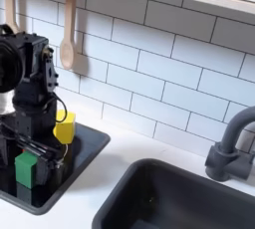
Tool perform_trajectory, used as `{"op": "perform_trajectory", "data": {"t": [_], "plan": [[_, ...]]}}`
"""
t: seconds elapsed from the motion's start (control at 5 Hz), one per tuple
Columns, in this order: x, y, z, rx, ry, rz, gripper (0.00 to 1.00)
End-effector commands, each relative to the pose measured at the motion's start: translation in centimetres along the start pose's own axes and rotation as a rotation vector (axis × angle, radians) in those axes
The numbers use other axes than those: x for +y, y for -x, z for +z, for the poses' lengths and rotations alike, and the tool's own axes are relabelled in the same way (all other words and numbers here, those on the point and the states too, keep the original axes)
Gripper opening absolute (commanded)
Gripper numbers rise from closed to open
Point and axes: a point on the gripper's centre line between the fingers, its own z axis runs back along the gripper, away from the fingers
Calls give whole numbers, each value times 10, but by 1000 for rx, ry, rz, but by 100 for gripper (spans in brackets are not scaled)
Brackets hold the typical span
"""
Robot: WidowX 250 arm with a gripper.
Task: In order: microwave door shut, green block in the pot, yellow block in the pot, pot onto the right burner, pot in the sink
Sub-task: 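Put the green block in the pot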
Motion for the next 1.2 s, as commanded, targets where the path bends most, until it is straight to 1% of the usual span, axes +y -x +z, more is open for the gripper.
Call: {"op": "perform_trajectory", "data": {"t": [0.0, 0.2, 0.6, 0.8, 1.0], "plan": [[-9, 1, -3, 11, 10, -31, 100], [-6, 4, -7, 28, 4, -17, 100], [-7, 1, -6, 28, 11, -12, 100], [-8, 3, -10, 45, 28, -2, 0], [-5, 4, -9, 49, 15, 4, 0]]}}
